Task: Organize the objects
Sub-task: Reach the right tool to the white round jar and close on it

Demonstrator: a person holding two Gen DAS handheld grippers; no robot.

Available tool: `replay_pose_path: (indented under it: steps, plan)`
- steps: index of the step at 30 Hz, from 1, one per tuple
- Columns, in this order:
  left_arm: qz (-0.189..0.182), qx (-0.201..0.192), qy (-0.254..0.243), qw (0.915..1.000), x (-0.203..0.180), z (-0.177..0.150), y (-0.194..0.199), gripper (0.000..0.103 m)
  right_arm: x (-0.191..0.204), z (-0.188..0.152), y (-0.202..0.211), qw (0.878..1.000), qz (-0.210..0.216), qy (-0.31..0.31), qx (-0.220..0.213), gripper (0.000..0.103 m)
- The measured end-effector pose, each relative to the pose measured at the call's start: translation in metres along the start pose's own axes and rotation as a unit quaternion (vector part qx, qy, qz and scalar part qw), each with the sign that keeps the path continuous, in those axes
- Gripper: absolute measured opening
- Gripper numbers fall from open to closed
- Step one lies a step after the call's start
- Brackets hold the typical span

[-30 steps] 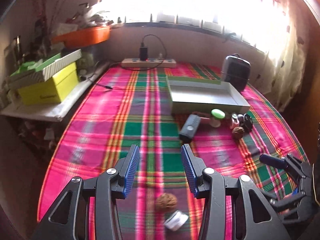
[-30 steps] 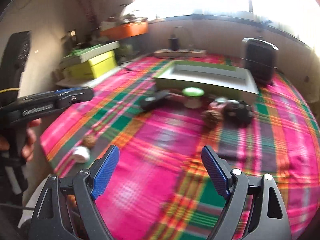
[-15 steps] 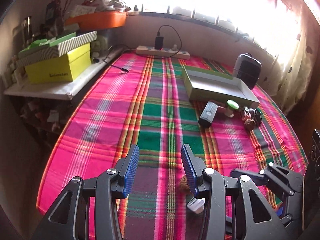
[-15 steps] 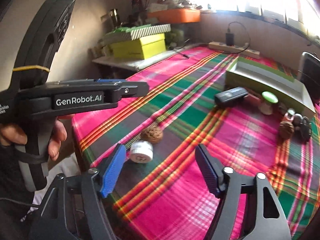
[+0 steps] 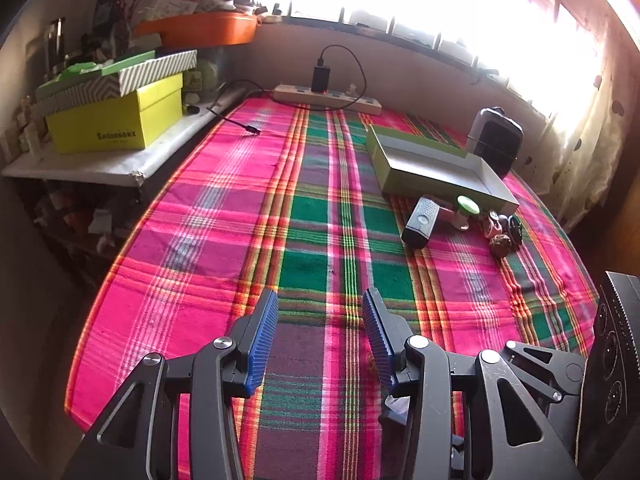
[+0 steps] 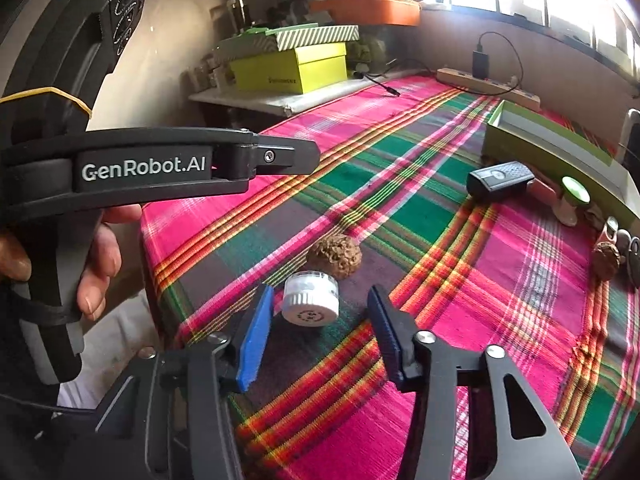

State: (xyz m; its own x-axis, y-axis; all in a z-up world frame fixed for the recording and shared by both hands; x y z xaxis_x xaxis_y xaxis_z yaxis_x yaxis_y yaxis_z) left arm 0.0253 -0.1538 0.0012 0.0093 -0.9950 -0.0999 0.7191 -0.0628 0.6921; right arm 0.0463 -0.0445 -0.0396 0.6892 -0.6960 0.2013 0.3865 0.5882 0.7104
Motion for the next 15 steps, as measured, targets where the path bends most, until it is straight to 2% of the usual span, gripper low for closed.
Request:
replay_pose_path:
  steps: [7, 15]
  plan:
    - [-0.015, 0.000, -0.004, 0.9999, -0.002, -0.001, 0.001, 0.042, 0.001, 0.001, 0.000, 1.000, -0.005, 0.001, -0.002, 0.029]
    - [-0.043, 0.007, -0.017, 0.9989, -0.013, -0.007, 0.000, 0.042, -0.008, 0.000, 0.010, 1.000, -0.012, -0.007, -0.012, 0.029]
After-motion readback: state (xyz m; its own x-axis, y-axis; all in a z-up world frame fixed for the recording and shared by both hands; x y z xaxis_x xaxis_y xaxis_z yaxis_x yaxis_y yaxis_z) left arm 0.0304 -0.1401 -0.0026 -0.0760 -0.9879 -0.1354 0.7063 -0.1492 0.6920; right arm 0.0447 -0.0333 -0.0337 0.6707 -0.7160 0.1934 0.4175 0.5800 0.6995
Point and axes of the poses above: each gripper's, at about its wrist camera, not at the fingertips, and y roughly against the way its jaws point, x to its left, z to its top, the point moved 5 cm from there along -y, roughly the way its jaws point, and after that the axes turned 6 degrees about -y, right-handed, at the moved point
